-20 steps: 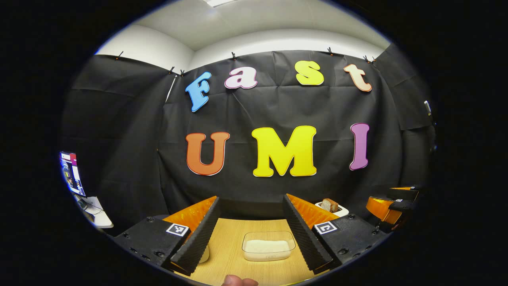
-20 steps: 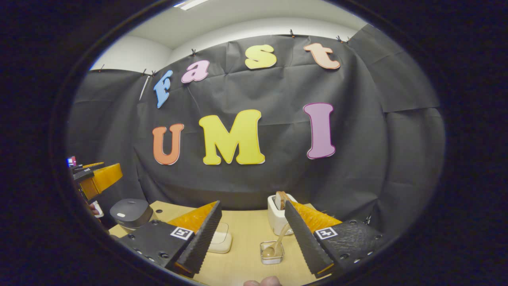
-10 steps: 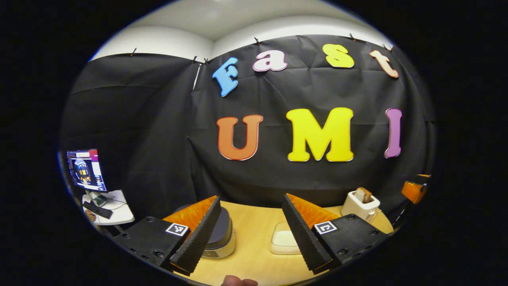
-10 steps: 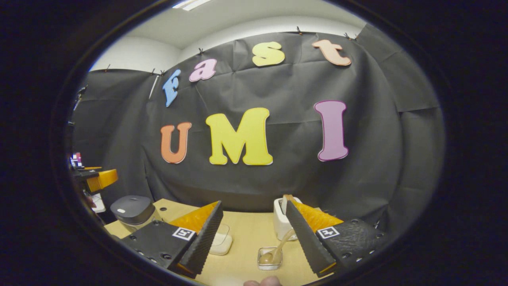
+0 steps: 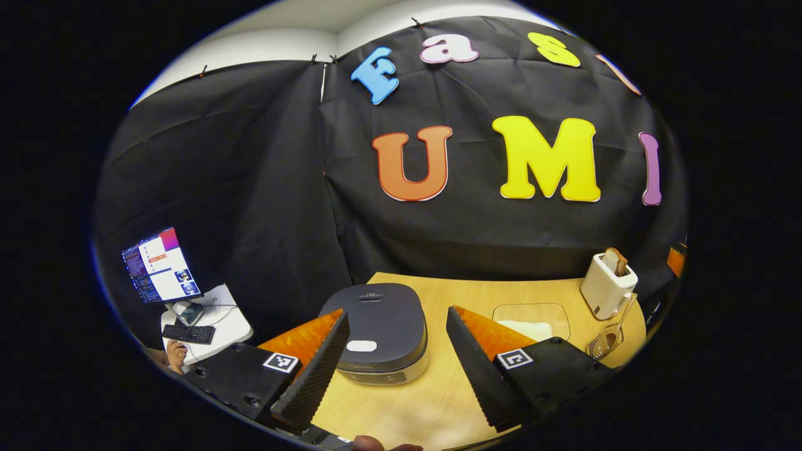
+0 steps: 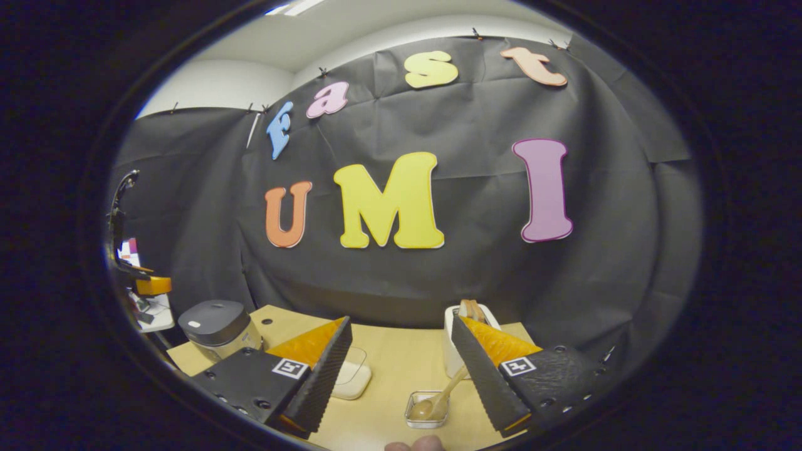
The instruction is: Close the left gripper, press the button to open the rice cooker; take a wooden spoon from the chopstick holder with the right hand, scoop a spoonful of rice and pour it into the rice cooker, then put the wooden spoon back into the chopstick holder.
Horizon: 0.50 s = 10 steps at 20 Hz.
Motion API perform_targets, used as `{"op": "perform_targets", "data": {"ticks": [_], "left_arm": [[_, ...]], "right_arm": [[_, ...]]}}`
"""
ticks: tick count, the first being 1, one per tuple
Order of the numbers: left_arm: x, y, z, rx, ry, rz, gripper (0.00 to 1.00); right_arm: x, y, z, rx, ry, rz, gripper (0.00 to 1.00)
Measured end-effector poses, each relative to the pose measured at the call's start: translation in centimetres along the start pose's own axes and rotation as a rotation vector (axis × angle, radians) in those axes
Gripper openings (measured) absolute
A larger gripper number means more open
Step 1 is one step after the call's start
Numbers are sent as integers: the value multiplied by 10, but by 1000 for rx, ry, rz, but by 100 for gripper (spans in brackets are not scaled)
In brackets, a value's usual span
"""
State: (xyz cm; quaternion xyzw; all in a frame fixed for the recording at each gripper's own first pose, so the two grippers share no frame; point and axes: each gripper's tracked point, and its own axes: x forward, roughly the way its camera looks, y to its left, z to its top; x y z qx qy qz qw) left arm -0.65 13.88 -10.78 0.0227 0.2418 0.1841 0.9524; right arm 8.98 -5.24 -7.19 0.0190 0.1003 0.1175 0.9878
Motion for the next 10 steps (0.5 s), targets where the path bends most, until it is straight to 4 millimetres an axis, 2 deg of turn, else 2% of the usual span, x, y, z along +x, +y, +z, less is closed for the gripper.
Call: {"op": "perform_targets", "data": {"ticks": [3, 4, 6, 9, 10], "left_arm": [[19, 12, -18, 3, 90, -41, 98], [27, 15, -25, -7, 120, -58, 96], [40, 19, -38, -50, 184, -97, 90], [62, 33, -58, -75, 264, -130, 86], [68, 35, -64, -91, 290, -145, 81]], "right_arm": [[-3, 1, -7, 12, 21, -31, 95], [-4, 1, -8, 7, 27, -47, 92], [-12, 4, -7, 1, 29, -73, 95], [-22, 11, -6, -29, 25, -113, 95], [-24, 13, -7, -33, 27, -126, 95]]}}
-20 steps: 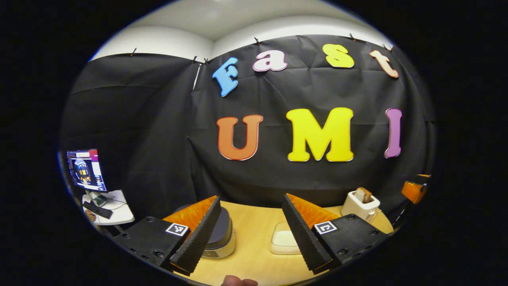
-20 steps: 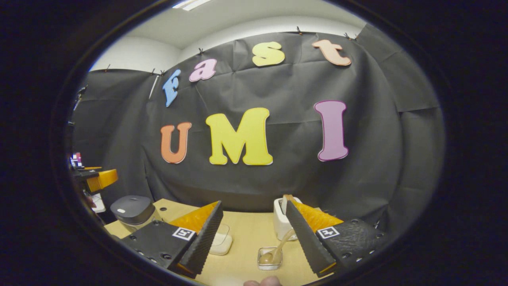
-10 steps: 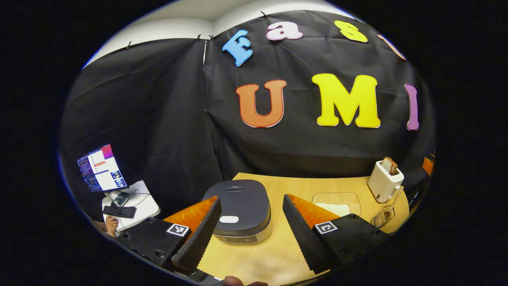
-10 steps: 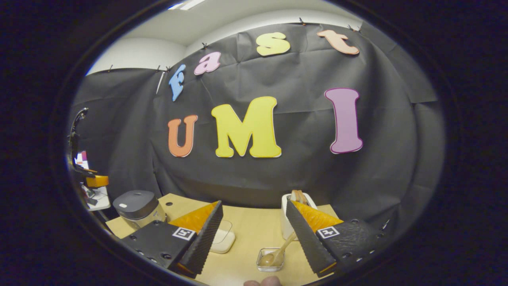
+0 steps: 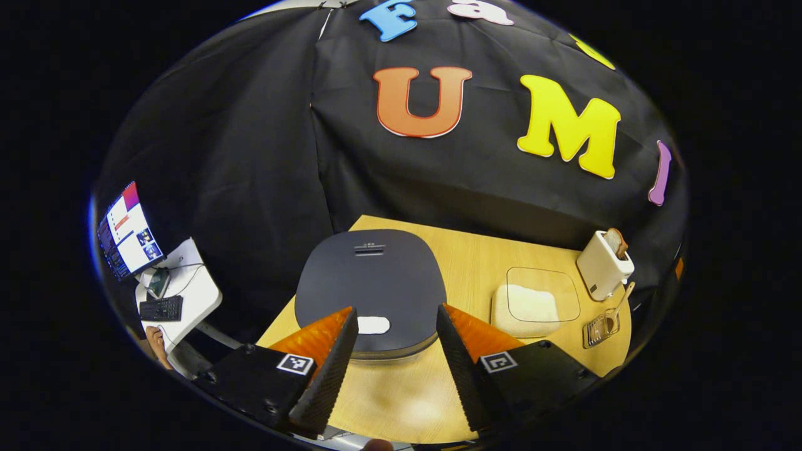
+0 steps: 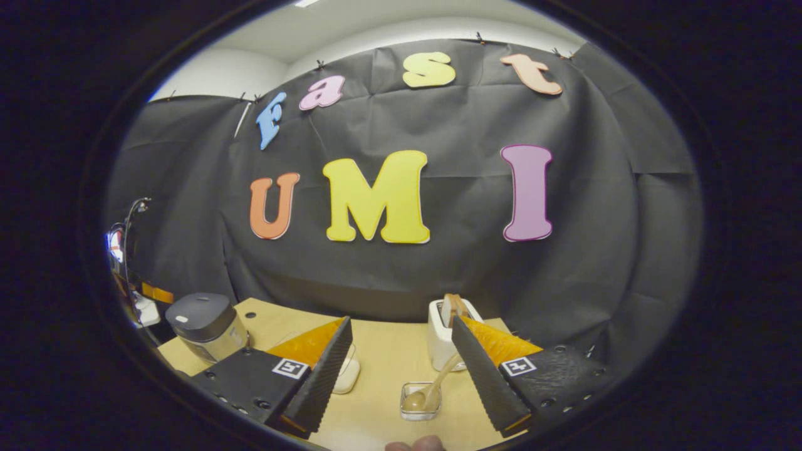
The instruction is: Close the left gripper, press the button to open the rice cooker; take a wooden spoon from the chopstick holder with the right hand, scoop a spoonful of rice and pour it into the rice cooker, then put the wooden spoon back into the chopstick holder.
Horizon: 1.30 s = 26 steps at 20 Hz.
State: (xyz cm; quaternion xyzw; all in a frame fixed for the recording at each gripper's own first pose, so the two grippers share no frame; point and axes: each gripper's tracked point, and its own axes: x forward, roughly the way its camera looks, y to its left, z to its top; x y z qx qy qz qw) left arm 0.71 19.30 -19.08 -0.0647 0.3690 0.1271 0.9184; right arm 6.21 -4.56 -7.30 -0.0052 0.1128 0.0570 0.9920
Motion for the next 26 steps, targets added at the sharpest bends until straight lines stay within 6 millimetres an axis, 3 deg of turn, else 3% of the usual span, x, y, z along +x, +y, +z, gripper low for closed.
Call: {"op": "perform_targets", "data": {"ticks": [4, 5, 8, 12, 13, 14, 15, 26], "left_arm": [[28, 16, -11, -52, 80, -43, 62], [32, 18, -13, -57, 95, -50, 63], [46, 21, -22, -69, 145, -74, 37], [62, 28, -31, -79, 191, -79, 13], [64, 27, -32, -83, 196, -86, 11], [65, 25, -34, -84, 202, -90, 1], [65, 27, -33, -82, 198, -93, 5], [69, 26, -43, -100, 180, -80, 3]], "right_arm": [[-9, 10, -6, -15, 19, -42, 92], [-11, 13, -6, -21, 21, -48, 95], [-15, 20, -6, -34, 24, -67, 95], [-19, 25, -8, -41, 30, -92, 96], [-19, 24, -7, -44, 30, -98, 96], [-19, 25, -7, -43, 31, -103, 97], [-19, 25, -7, -42, 31, -107, 97], [-8, 51, -9, -46, 40, -58, 96]]}}
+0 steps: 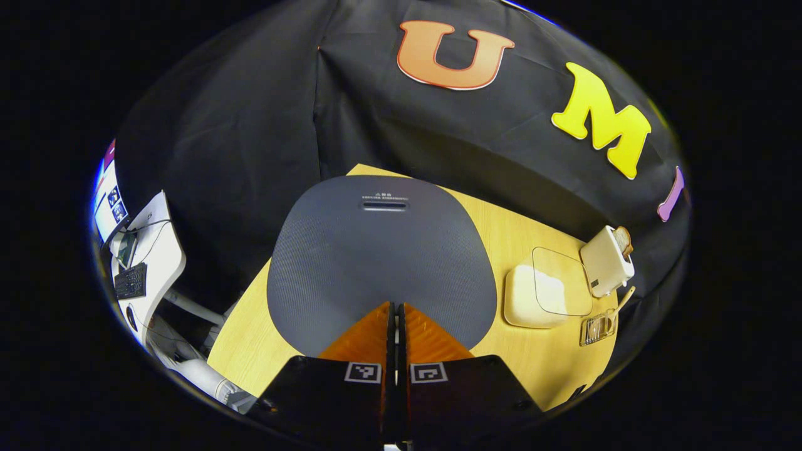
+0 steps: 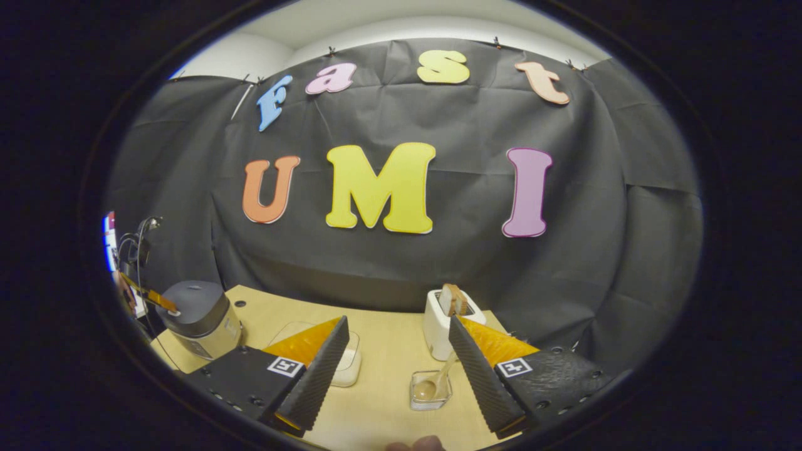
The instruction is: Close the left gripper, press the button to open the rice cooker; take a wooden spoon from the chopstick holder with the right hand, scoop a spoonful of rice and pour it into the rice cooker, then put the wooden spoon back into the chopstick holder.
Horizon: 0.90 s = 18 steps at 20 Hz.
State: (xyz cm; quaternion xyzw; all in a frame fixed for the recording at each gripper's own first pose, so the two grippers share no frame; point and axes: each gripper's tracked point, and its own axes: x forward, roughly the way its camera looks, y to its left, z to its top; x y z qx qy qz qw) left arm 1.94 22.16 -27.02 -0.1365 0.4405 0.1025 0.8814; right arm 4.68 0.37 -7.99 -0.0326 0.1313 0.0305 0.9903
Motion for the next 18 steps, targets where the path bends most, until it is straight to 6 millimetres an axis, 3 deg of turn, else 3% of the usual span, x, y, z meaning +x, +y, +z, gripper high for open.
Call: {"op": "perform_targets", "data": {"ticks": [6, 9, 11, 14, 15, 18], "left_arm": [[-7, -1, 18, -40, -88, 47, 3], [-37, -15, 60, 23, -236, 45, 8], [-59, -30, 91, 77, -333, 40, 43], [-88, -41, 123, 152, -452, 81, 100], [-90, -49, 132, 162, -483, 84, 100], [-103, -80, 131, 154, -531, 24, 100]], "right_arm": [[1, 2, 14, -14, -38, 27, 95], [-2, -5, 16, 3, -49, 23, 97], [-4, -11, 18, 13, -56, 18, 97], [-4, -20, 23, 25, -69, 8, 97], [-4, -24, 23, 29, -72, 3, 97], [-3, -37, 20, 46, -73, -10, 97]]}}
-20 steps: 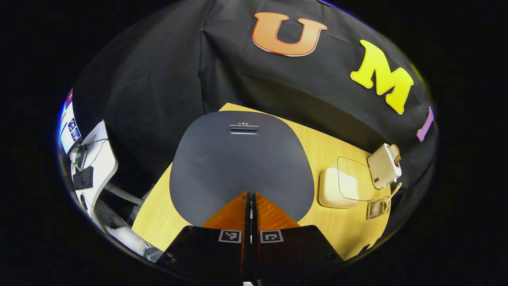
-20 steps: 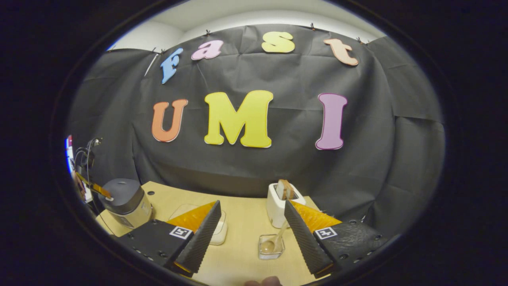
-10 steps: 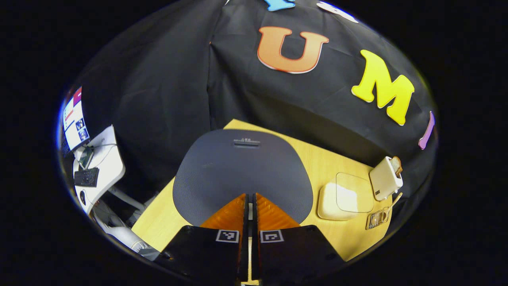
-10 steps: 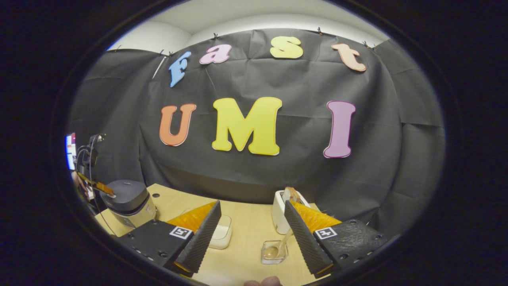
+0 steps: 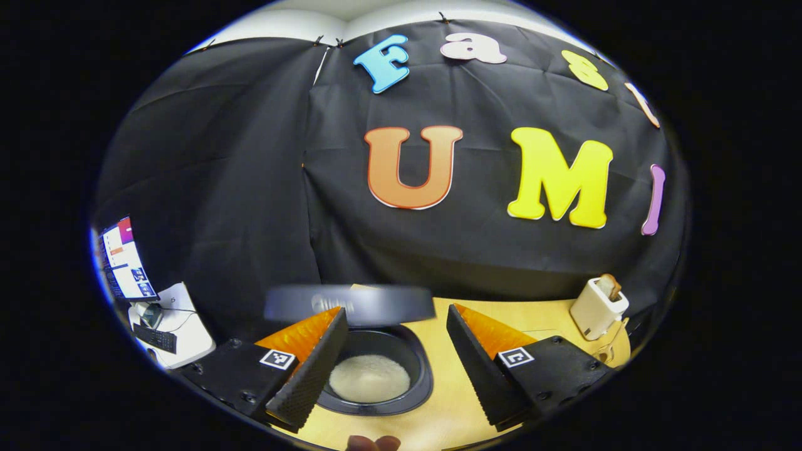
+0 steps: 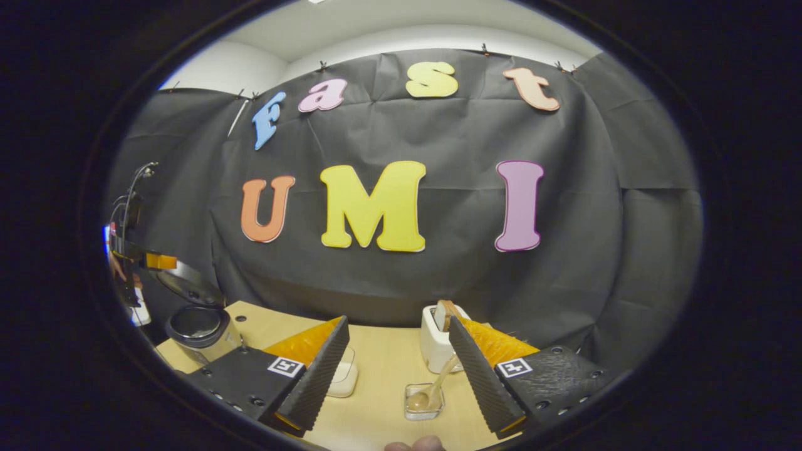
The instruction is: Close the left gripper, press the button to open the rice cooker; take a wooden spoon from the chopstick holder with the right hand, scoop a spoonful of rice and pour it into the rice cooker, then put the wooden spoon back into the chopstick holder.
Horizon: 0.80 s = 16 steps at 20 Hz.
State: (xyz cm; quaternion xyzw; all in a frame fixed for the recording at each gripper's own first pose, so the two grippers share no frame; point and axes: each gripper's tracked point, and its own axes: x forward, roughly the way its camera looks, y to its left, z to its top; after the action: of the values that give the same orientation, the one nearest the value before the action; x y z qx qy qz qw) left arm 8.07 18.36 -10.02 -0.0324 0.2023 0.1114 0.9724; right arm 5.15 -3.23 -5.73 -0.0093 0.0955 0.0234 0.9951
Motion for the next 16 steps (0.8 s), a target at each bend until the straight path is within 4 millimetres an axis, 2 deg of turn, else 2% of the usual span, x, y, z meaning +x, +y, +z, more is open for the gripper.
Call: {"op": "perform_targets", "data": {"ticks": [1, 4, 6, 10, 13, 16], "left_arm": [[-5, 1, 0, 1, -19, 3, 100], [-21, -15, 1, -30, -63, 12, 100], [-32, -25, 0, -29, -89, 21, 100], [-47, -57, -5, 8, -106, -17, 100], [-53, -72, -7, 30, -115, -22, 100], [-60, -89, -3, 39, -122, -30, 100]], "right_arm": [[1, -5, -3, 5, 6, -5, 97], [4, -23, -8, 0, 24, -29, 94], [7, -31, -13, -3, 33, -38, 97], [15, -46, -26, -3, 72, -33, 96], [27, -59, -44, -22, 110, -22, 96], [44, -70, -74, -2, 185, 2, 96]]}}
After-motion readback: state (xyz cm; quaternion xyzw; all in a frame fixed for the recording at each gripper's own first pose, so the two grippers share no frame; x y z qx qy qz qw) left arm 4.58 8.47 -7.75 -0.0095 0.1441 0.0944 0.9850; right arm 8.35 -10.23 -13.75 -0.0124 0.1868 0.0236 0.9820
